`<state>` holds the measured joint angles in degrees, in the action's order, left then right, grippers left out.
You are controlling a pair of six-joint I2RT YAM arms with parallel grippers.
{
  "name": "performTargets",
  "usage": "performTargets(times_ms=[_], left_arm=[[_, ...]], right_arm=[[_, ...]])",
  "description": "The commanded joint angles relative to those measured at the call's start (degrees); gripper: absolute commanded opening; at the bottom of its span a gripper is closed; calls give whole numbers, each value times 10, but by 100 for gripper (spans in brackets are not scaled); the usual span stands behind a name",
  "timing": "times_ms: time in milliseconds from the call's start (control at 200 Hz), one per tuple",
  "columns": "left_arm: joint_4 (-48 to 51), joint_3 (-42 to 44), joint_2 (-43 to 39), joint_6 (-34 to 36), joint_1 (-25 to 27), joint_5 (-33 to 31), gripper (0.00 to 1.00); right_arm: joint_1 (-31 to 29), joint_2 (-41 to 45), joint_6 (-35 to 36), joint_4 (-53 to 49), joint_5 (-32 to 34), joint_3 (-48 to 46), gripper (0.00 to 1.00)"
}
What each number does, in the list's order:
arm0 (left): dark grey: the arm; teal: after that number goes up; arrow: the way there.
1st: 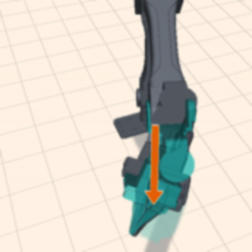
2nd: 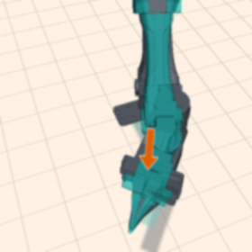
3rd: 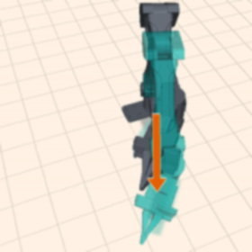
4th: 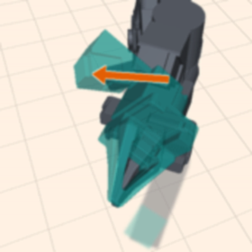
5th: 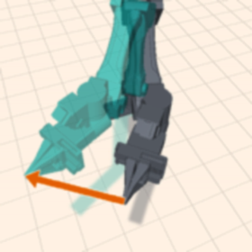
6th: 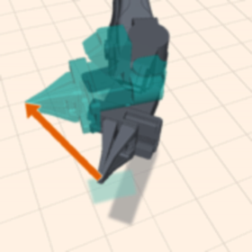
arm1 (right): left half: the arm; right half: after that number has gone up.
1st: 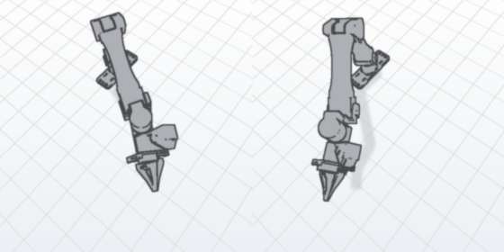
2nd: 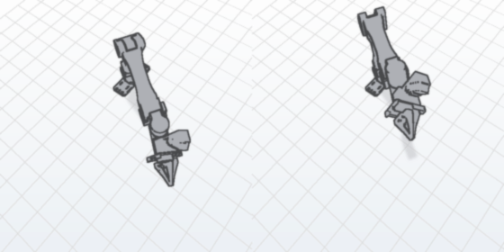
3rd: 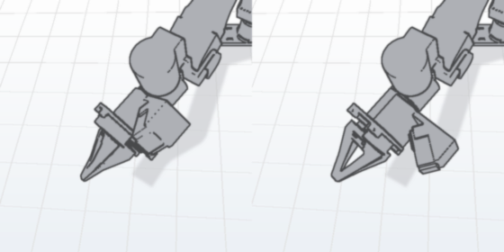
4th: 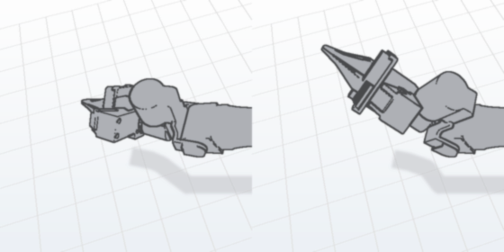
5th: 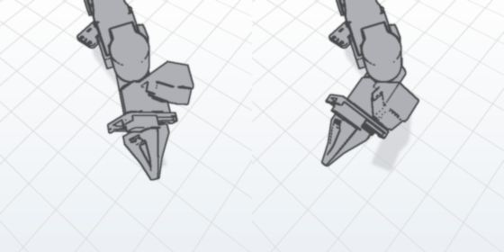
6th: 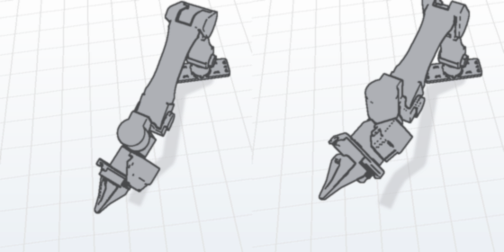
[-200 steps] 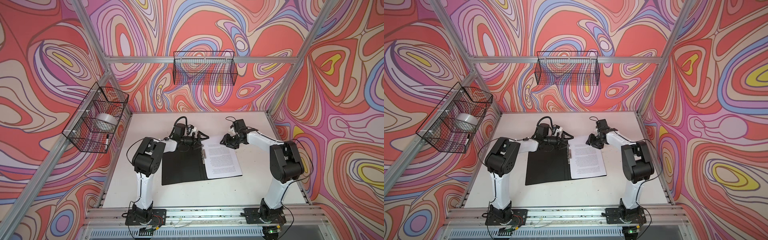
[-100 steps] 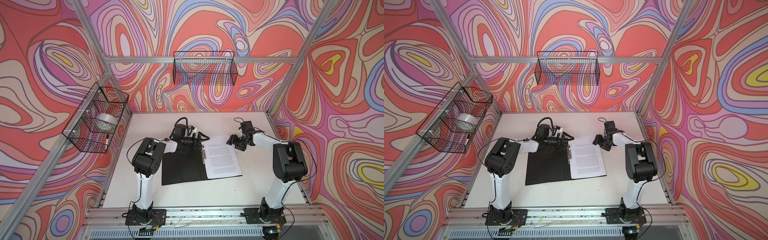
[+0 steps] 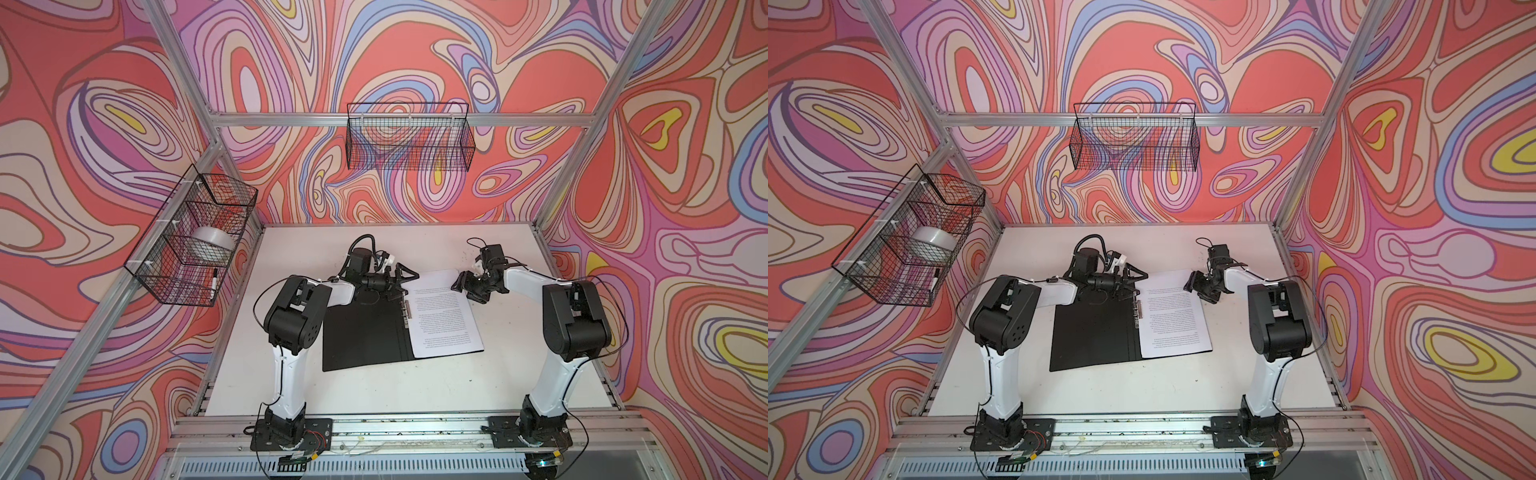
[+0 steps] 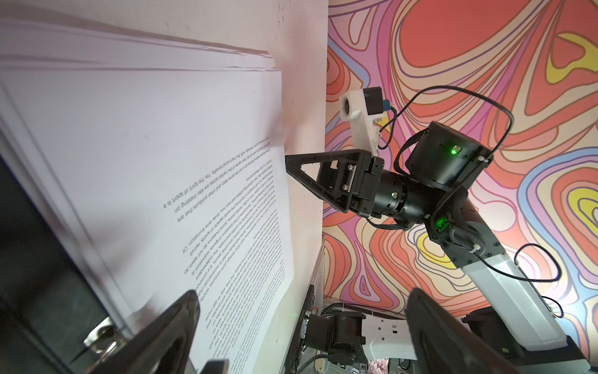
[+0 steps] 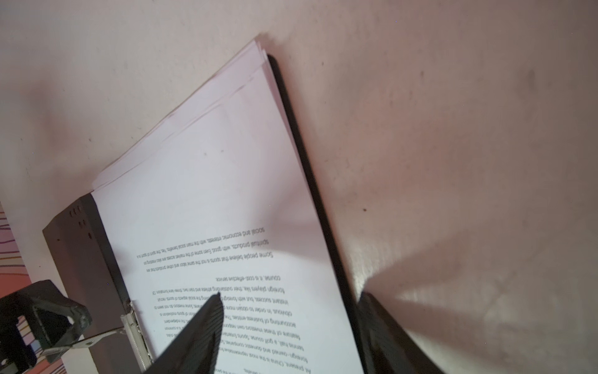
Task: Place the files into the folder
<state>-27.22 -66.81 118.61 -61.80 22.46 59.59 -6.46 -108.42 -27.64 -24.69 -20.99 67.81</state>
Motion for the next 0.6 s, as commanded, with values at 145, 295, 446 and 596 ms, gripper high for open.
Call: performTargets(times_ms=[145, 295, 446, 596], left_arm=[[-34, -3, 5, -14, 3, 13, 100], [-40, -2, 6, -19, 3, 15, 100], [-49, 1, 5, -27, 5, 16, 100], [-61, 10, 0, -34, 8, 13, 100]], right_arm=[[-19, -6, 14, -31, 38, 17, 69], [-32, -12, 27, -48, 67, 32, 71], [-40, -9, 35, -55, 82, 41, 72], [-40, -8, 38, -62, 102, 47, 74]])
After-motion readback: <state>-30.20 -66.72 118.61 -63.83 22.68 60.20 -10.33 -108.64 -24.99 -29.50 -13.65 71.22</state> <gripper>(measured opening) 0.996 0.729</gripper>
